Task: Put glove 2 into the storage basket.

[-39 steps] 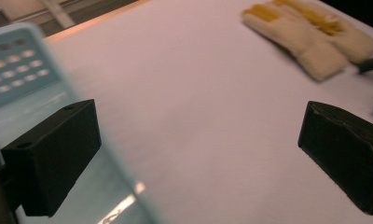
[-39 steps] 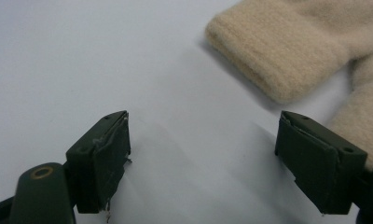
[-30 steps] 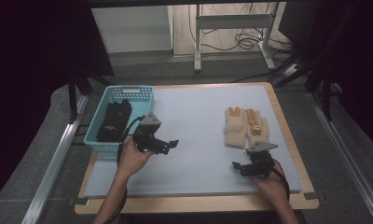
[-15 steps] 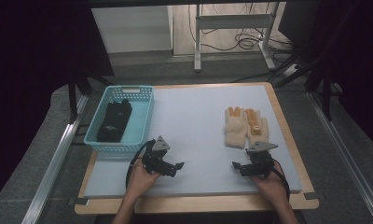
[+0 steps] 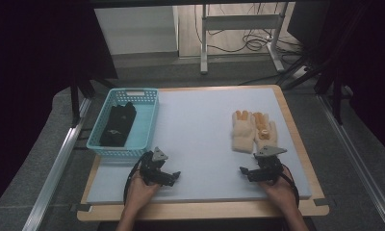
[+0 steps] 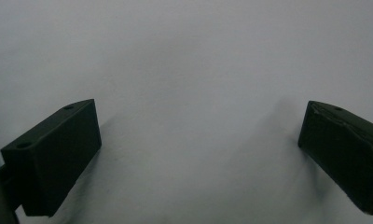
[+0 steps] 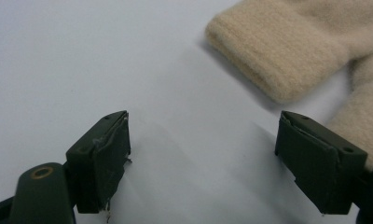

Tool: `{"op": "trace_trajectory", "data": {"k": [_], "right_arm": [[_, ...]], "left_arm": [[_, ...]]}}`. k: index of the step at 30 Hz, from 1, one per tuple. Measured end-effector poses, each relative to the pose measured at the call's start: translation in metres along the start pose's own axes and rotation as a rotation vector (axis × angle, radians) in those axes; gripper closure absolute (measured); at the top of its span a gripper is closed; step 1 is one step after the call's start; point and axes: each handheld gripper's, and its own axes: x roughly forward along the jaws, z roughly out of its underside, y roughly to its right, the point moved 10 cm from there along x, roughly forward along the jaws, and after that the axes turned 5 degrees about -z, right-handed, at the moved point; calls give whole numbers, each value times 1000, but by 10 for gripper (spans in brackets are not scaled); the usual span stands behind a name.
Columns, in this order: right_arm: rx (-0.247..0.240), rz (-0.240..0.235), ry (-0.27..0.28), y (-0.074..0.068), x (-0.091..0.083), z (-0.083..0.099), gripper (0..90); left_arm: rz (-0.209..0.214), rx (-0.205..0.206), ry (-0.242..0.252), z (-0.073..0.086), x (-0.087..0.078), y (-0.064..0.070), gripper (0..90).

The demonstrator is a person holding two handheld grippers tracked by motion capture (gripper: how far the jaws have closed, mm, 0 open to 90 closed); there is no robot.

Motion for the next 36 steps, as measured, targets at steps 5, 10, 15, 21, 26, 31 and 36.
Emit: {"op": "trace_trajectory", "data": {"k": [5,10,15,21,26,31,36], "right_arm": [[1,-1,0,0,0,0,176],[2,-1,-1,0,0,0,176],[5,5,-1,0,0,0,177],[89,-8,13,-3,-2,-3,186],[71,-8,28,-2,-6,-19,201],[45,19,45,13,-11,-41,205],[56,43,45,38,-10,-60,209]], "left_arm": [[0,0,1,0,0,0,0],[-2,-2,1,0,0,0,0],[-2,-3,1,0,0,0,0],[-2,-3,2,0,0,0,0],[-2,0,0,1,0,0,0],[-2,0,0,1,0,0,0],[-1,-2,0,1,0,0,0]]}}
